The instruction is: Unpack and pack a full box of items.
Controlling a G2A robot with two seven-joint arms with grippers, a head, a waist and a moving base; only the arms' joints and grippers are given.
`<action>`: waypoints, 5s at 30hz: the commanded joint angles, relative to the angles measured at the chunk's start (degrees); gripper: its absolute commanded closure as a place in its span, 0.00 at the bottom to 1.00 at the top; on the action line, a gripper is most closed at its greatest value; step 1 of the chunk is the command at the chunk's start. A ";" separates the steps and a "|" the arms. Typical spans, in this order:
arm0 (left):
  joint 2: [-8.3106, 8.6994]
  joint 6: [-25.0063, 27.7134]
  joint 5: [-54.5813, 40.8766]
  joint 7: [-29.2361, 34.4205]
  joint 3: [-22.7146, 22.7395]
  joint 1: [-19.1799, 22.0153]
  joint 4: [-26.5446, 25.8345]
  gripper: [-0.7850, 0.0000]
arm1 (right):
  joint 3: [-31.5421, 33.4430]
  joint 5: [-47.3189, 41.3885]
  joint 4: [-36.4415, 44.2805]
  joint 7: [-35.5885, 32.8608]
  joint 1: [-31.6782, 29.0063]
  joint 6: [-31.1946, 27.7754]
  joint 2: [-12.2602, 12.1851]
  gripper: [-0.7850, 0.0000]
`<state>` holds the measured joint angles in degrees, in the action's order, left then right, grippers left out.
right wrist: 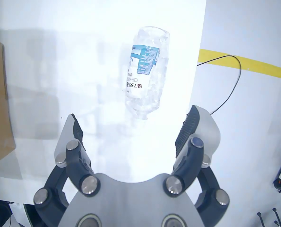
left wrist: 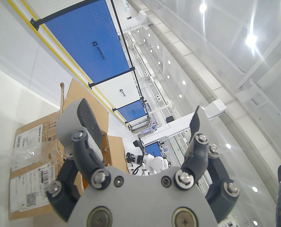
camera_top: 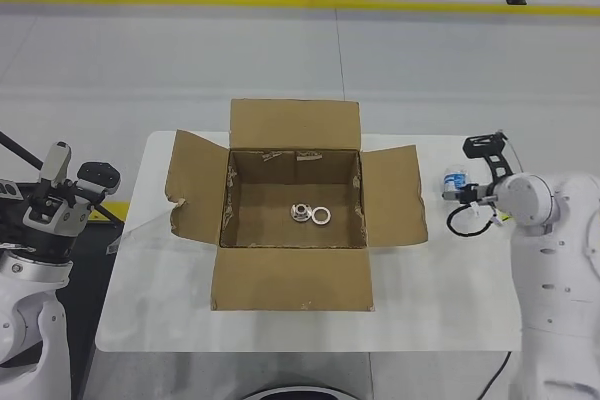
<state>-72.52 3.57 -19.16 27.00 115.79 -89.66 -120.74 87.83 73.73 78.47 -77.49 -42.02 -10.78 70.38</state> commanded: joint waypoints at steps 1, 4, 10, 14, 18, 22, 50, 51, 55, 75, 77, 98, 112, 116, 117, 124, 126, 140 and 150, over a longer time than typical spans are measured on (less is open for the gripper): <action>0.00 0.00 0.00 0.00 0.00 0.00 0.00 0.00 | -0.73 -0.26 -3.26 1.23 1.25 -0.05 0.05 0.00; 0.00 0.00 0.00 0.00 0.00 0.00 0.00 0.00 | -2.09 -0.39 -7.83 2.39 3.33 -0.77 0.09 0.00; 0.00 0.00 0.00 0.00 0.00 0.00 0.00 0.00 | -5.05 0.12 -16.63 4.77 7.67 -1.62 0.31 0.00; 0.00 0.00 0.00 0.00 0.00 0.00 0.00 0.00 | -7.28 1.36 -22.16 6.31 10.44 -0.82 0.59 0.00; 0.00 0.00 0.00 0.00 0.00 0.00 0.00 0.00 | -9.14 1.36 -28.28 8.17 13.14 -0.24 1.01 0.00; 0.00 0.00 0.00 0.00 0.00 0.00 0.00 0.00 | -10.50 0.96 -33.40 10.24 15.20 0.16 1.39 0.00; 0.00 0.00 0.00 0.00 0.00 0.00 0.00 0.00 | -5.69 -4.23 -23.13 14.75 13.20 0.25 -1.17 1.00; 0.00 0.00 0.00 0.00 0.00 0.00 0.00 0.00 | -4.76 -4.46 -19.55 14.15 12.10 0.41 -1.48 1.00; 0.00 0.00 0.00 0.00 0.00 0.00 0.00 0.00 | -2.13 -5.43 -3.04 10.99 7.06 1.69 -2.29 1.00; 0.00 0.00 0.00 0.00 0.00 0.00 0.00 0.00 | -24.11 -18.33 24.96 9.50 11.27 -7.87 -0.36 1.00; 0.00 0.00 0.00 0.00 0.00 0.00 0.00 0.00 | -27.87 -20.54 22.11 9.03 13.43 -10.98 0.19 1.00; 0.42 -0.35 2.48 0.06 0.62 -0.53 1.09 0.00 | -53.99 -30.81 -5.92 15.15 23.54 -30.98 7.01 1.00; 1.75 1.81 6.90 11.60 3.47 -4.95 3.57 0.00 | -63.84 -33.22 -19.83 17.82 28.44 -33.83 12.05 0.78; 2.11 2.72 8.41 14.38 3.52 -5.96 3.46 0.00 | -64.89 -33.96 -22.32 18.27 29.31 -34.29 13.17 0.57; 2.19 3.11 8.80 15.03 3.41 -6.20 3.35 0.00 | -65.01 -34.16 -22.88 18.38 29.45 -34.36 13.40 0.51; 2.66 4.92 11.10 18.13 1.83 -7.73 2.55 0.00 | -64.48 -34.63 -23.69 19.74 30.29 -34.60 13.98 0.00; 2.77 5.44 11.43 18.62 1.23 -7.97 2.34 0.00 | -63.27 -34.29 -22.29 20.75 30.50 -33.86 13.52 0.00; 3.40 6.16 12.73 19.96 -4.51 -8.18 -0.21 0.00 | -38.76 -30.30 10.11 23.09 14.55 -26.19 2.35 0.00; 3.85 5.68 14.54 19.51 -8.98 -6.59 -1.74 0.00 | -17.38 -34.09 30.20 24.16 -3.21 -21.05 -2.74 0.00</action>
<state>-68.72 9.23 -4.66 46.50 107.30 -96.38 -122.13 67.67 40.26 107.19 -53.50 -43.22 -32.65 68.03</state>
